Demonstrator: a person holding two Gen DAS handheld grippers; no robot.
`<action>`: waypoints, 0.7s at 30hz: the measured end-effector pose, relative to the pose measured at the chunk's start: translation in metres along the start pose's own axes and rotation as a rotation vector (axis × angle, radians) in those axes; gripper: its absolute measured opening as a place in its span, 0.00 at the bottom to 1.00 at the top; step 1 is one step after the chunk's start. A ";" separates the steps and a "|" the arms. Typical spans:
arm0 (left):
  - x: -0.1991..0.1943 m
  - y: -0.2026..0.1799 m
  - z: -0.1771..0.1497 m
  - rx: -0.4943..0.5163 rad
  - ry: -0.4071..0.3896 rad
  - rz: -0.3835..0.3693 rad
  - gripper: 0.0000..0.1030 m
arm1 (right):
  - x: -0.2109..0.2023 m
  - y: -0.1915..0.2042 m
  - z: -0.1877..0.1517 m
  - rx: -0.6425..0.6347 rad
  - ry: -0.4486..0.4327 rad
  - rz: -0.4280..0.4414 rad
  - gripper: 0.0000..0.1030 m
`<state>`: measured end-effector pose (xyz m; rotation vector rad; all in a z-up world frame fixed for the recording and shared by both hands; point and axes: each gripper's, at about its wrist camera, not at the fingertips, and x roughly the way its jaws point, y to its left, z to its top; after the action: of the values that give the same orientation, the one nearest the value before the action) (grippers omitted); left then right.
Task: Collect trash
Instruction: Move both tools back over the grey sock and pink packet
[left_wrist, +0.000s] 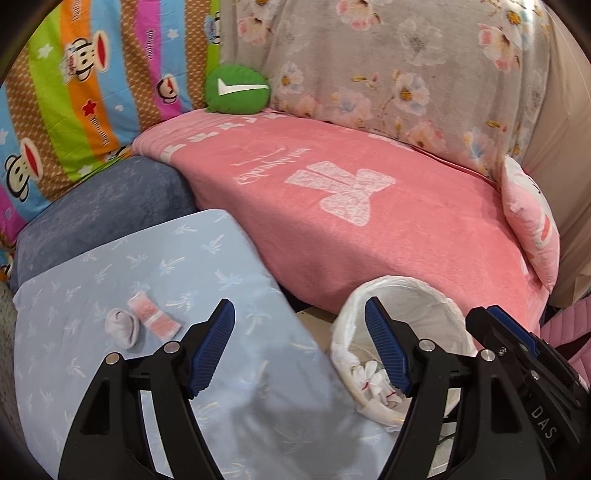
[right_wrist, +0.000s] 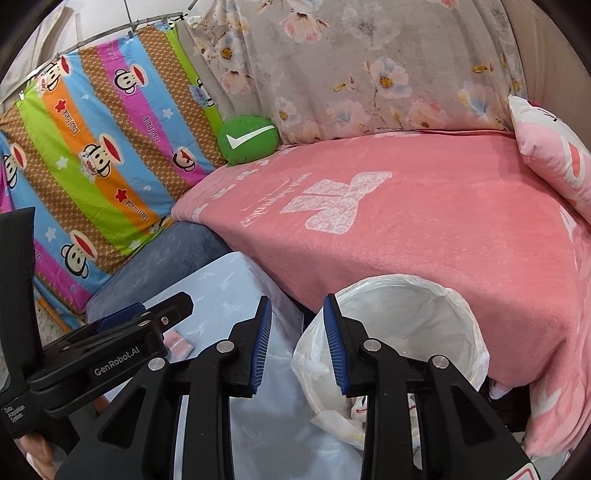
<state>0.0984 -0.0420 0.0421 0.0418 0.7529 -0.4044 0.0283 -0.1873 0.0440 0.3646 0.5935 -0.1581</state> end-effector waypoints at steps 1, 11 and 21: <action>0.001 0.005 -0.001 -0.006 0.003 0.009 0.69 | 0.003 0.005 -0.001 -0.006 0.005 0.004 0.29; 0.012 0.082 -0.014 -0.108 0.026 0.129 0.77 | 0.048 0.067 -0.020 -0.081 0.094 0.055 0.33; 0.040 0.160 -0.038 -0.230 0.101 0.222 0.83 | 0.123 0.134 -0.052 -0.160 0.228 0.112 0.43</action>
<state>0.1596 0.0987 -0.0294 -0.0703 0.8800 -0.1033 0.1354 -0.0490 -0.0273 0.2612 0.8039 0.0392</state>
